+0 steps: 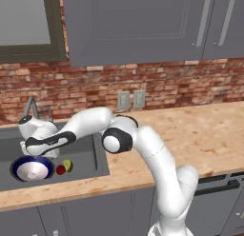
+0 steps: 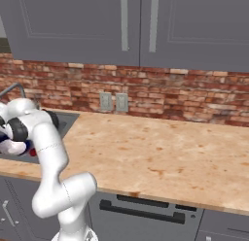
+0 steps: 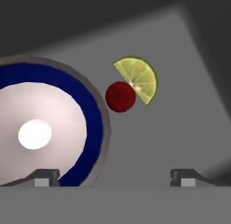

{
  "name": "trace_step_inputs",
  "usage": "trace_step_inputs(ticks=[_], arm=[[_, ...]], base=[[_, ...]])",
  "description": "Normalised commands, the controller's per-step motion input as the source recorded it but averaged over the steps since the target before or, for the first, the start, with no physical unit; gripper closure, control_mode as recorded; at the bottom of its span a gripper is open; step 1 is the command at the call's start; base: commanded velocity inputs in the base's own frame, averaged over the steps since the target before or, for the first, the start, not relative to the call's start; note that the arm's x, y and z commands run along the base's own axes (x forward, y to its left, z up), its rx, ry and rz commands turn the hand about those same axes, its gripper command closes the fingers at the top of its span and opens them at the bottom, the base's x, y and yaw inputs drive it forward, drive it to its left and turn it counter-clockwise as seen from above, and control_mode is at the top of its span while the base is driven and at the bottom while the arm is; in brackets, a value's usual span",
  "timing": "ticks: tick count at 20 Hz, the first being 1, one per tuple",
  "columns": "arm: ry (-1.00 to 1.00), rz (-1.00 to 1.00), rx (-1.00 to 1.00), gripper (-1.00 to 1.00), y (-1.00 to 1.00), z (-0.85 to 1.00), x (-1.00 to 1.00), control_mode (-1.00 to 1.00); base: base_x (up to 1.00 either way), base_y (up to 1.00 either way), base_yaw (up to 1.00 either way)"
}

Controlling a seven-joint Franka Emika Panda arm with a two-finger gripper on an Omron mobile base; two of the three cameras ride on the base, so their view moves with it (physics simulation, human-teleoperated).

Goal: Dump the lemon wedge and apple from the bowl so the bowl can be washed. Place the bowl in the sink after clearing the leftovers.

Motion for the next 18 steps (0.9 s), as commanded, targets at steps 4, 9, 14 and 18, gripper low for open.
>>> trace_step_inputs(ticks=[4, 9, 14, 18], arm=[[-0.14, 0.00, 0.06, -1.00, -1.00, 0.52, -0.83, -1.00], [-0.15, 0.00, 0.10, -1.00, -1.00, 0.80, -0.89, -1.00], [-0.18, 0.00, 0.12, -1.00, -1.00, 0.98, -0.89, -1.00], [-0.21, 0.00, 0.11, -1.00, -0.95, 1.00, -0.65, -1.00]], base=[[0.00, 0.00, 0.00], [0.00, 0.00, 0.00], [0.00, 0.00, 0.00], [0.00, 0.00, 0.00]])
